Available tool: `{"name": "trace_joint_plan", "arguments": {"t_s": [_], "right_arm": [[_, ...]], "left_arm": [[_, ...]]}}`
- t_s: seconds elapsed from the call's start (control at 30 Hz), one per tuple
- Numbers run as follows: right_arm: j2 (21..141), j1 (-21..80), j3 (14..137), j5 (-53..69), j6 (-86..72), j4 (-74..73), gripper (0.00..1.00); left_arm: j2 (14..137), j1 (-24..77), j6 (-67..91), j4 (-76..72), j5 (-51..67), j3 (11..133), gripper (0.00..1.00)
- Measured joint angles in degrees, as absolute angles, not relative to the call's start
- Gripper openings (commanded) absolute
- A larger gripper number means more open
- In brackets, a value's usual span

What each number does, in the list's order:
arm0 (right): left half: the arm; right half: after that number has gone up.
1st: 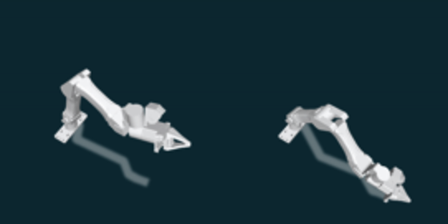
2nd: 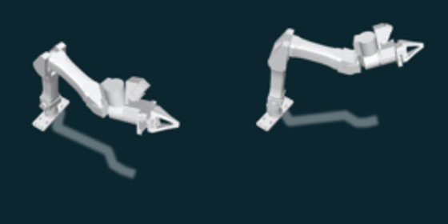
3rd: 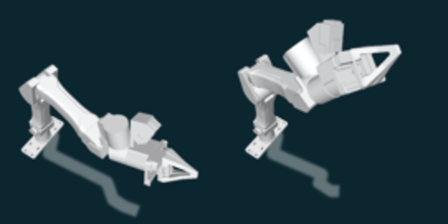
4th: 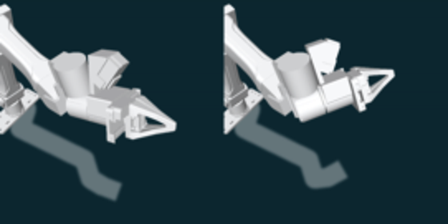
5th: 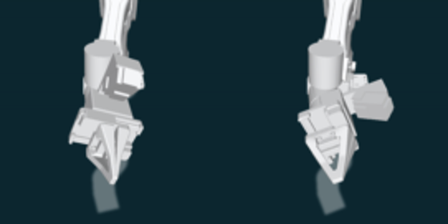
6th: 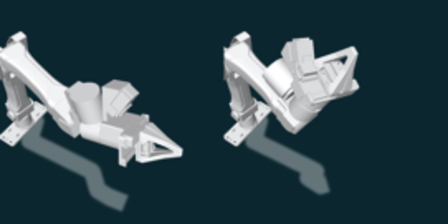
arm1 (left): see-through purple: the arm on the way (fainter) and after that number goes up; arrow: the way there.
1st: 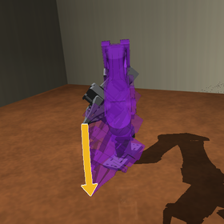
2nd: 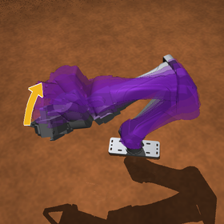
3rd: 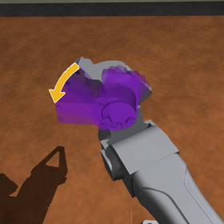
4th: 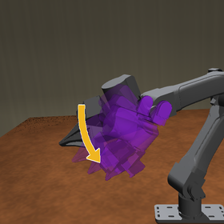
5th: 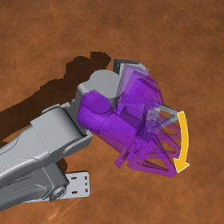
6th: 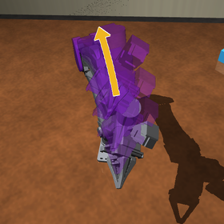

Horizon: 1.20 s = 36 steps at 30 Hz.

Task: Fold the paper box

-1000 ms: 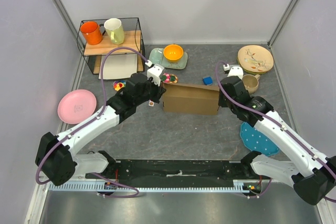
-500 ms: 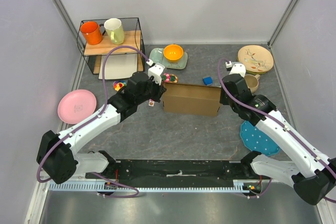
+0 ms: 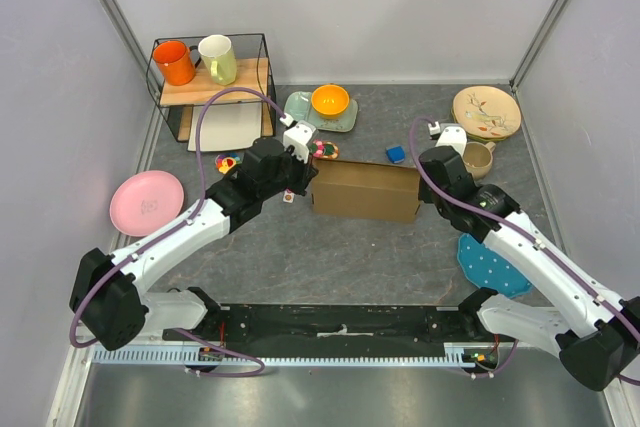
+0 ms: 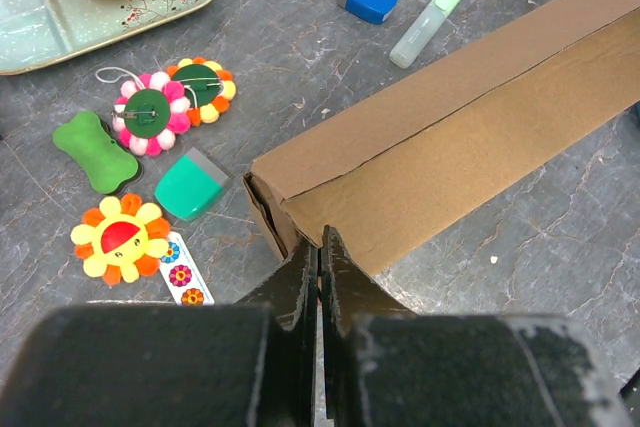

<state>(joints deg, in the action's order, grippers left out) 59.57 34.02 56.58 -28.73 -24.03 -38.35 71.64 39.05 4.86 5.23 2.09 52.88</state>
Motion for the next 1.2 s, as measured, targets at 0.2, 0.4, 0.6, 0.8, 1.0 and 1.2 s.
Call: {"name": "trace_joint_plan", "arguments": {"t_s": [0.2,0.4,0.6,0.8,1.0,1.2], "right_arm": [[59.1,34.0,55.0,-29.2,-24.7,-36.5,0.03],[56.9,34.0,54.2,-28.8,-26.2,-37.9,0.38],[56.2,34.0,61.8,-28.8,-26.0,-42.5,0.41],[56.3,34.0,68.4,-28.5,-24.9,-41.8,0.39],[61.2,34.0,66.0,-26.3,-23.9,-38.5,0.37],[63.0,34.0,59.0,-24.3,-24.2,-35.1,0.37]], "left_arm": [[71.8,39.1,4.9,5.1,2.1,52.9,0.02],[72.1,39.1,4.9,4.6,2.1,52.9,0.02],[72.2,39.1,4.9,4.6,2.0,52.9,0.02],[72.4,39.1,4.9,4.3,1.8,52.9,0.02],[72.4,39.1,4.9,4.2,1.8,52.9,0.02],[72.4,39.1,4.9,4.3,2.0,52.9,0.13]]}}
